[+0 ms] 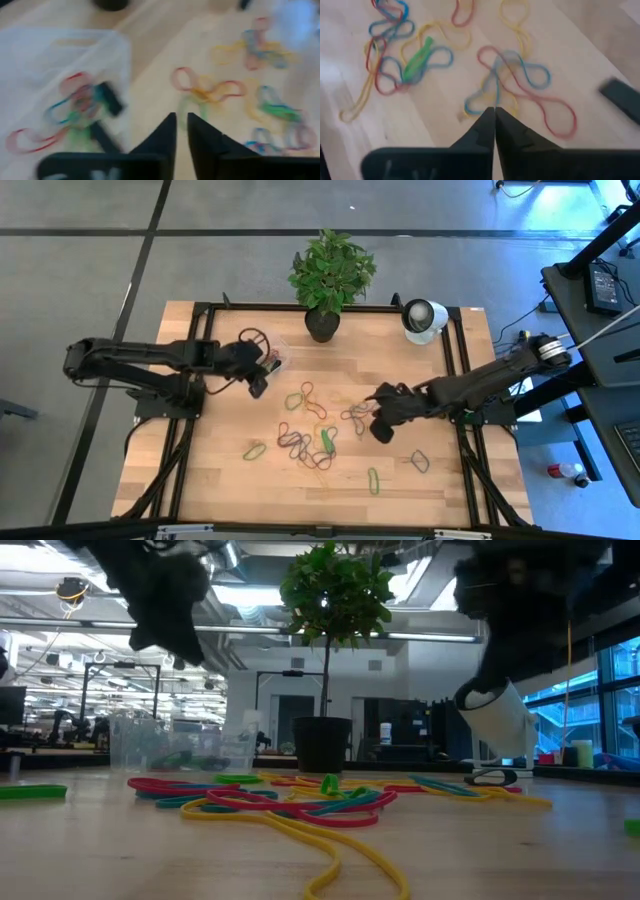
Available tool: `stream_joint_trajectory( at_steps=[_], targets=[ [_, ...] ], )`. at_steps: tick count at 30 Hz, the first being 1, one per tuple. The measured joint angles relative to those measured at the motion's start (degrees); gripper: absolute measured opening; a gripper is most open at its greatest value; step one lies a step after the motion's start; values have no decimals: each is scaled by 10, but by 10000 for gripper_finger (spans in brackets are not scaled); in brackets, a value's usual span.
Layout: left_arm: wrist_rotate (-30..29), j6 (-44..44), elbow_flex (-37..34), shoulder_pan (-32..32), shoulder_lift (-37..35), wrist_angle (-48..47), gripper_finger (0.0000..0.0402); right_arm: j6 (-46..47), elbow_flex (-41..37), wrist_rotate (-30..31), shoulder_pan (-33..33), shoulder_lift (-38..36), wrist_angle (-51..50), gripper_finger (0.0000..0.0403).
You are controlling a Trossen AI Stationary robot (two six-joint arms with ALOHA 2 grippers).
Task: Pick and place rubber bands into bin
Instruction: Put the yellow rubber band into the transparent bin
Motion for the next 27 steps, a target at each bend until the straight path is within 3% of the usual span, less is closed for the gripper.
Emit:
stream_joint_trajectory(
  at_steps=[2,9,17,21,27],
  targets=[
    [-4,-10,0,-32,0,25,10,4,-20,0,7,-29,-1,5],
    [-6,22,0,-119,0,81,1,-13,-65,1,9,-73,-2,24],
    [-19,63,0,-169,0,77,1,-185,-74,1,-28,-32,192,22],
    [-25,58,0,-179,0,74,2,-194,-74,2,-41,-8,253,10],
    [-28,49,0,-193,1,76,1,-166,-74,1,-46,11,250,5]
  ],
)
